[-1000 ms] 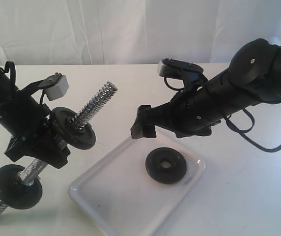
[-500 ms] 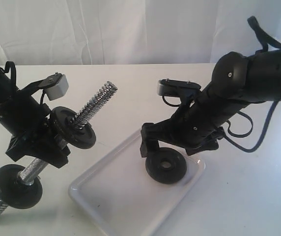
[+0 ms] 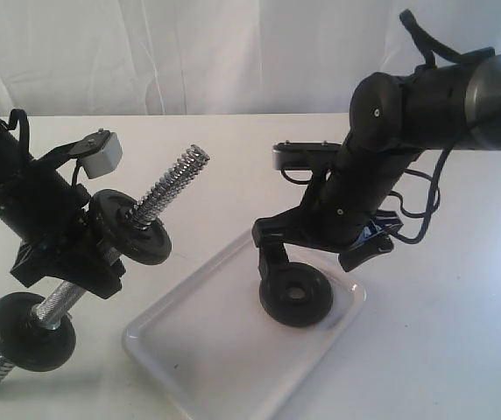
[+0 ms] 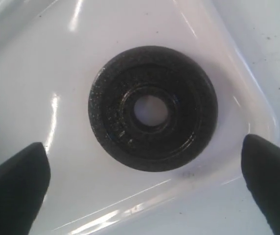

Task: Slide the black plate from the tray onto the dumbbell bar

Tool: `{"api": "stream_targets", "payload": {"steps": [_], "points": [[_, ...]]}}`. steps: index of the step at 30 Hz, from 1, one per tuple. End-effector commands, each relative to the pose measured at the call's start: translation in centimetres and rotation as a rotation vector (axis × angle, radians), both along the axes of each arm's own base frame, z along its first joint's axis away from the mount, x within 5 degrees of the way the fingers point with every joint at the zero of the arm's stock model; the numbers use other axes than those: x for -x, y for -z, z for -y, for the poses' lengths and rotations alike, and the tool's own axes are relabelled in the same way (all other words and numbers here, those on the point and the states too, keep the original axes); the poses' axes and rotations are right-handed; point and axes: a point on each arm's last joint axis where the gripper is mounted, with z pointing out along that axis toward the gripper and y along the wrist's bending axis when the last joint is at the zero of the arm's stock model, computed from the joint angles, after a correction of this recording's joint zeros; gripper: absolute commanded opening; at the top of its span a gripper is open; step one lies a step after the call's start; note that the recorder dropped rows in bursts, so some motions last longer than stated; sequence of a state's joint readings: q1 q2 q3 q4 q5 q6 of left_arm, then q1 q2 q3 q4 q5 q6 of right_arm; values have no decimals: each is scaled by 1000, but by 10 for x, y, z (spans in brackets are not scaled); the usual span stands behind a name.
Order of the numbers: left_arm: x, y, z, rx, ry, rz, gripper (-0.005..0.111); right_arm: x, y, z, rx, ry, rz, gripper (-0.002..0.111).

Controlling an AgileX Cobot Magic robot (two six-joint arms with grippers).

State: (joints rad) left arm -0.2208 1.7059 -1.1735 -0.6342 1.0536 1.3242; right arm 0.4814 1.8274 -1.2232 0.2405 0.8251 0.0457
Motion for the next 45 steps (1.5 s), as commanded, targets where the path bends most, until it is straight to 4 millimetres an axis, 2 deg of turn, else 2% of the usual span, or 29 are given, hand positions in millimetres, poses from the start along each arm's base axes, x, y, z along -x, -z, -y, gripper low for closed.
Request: {"api": "stream_targets", "payload": {"steps": [1,11,22,26,45], "points": [[9,-37,14,225,-22,-35,0,0,-2,-1,14,12,-7,100],[9,-37,14,224,-26,-40,0,3,10,-16,15,-1,-6,100],[9,-37,14,224,-26,-40,0,0,19,-15,42,18,-18,100],[9,-37,14,224,-26,-40,0,-1,30,-16,60,17,-48,100],[9,-37,14,224,-28,-37,0,-6,40,-18,50,28,-30,100]]}}
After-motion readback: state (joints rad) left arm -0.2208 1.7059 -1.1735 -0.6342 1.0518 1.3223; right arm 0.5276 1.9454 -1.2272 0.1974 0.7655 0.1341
